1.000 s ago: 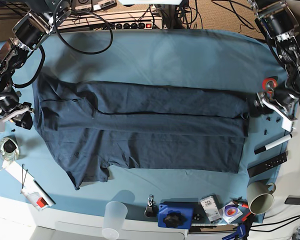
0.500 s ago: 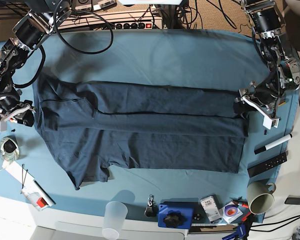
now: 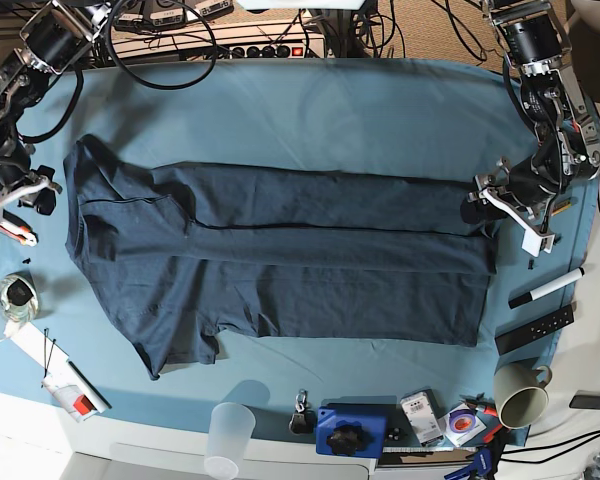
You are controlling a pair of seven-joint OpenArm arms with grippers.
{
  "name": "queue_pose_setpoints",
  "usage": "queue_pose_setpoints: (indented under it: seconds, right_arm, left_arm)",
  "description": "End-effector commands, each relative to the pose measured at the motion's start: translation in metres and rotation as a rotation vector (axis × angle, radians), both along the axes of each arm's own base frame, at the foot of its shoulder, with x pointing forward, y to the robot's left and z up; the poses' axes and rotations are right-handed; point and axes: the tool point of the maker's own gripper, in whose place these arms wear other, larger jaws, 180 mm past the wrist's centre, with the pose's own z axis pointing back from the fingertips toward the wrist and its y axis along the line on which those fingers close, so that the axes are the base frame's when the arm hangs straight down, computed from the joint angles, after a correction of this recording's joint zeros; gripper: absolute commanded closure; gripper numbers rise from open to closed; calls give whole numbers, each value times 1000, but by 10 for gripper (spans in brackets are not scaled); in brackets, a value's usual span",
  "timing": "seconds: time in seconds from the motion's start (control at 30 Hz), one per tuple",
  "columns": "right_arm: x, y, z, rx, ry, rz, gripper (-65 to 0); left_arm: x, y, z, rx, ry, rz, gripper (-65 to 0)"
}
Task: Fold the T-shirt properly
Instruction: 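Grasp the folded edge again and pull it back toward the robot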
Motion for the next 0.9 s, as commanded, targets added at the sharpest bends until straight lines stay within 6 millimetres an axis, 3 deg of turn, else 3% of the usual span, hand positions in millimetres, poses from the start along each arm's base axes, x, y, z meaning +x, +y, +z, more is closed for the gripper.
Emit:
queue_pose_setpoints:
  seconds: [0.0, 0.1, 0.47, 0.73, 0.87]
  right_arm:
    - [8, -3, 19, -9, -47, 18, -264]
    - [4, 9, 14, 51, -19, 50, -281]
    - [-24, 19, -11, 114, 58, 66, -281]
    - [-39, 35, -51, 282, 92, 92, -281]
    - [-48, 47, -58, 355, 133, 116, -281]
  left_arm:
    - [3, 4, 6, 12, -10, -8, -336]
    - [3, 3, 6, 12, -10, -8, -336]
    - [4, 3, 7, 6, -17, -7, -336]
    - [4, 3, 7, 6, -17, -7, -336]
    - [4, 3, 7, 6, -17, -7, -336]
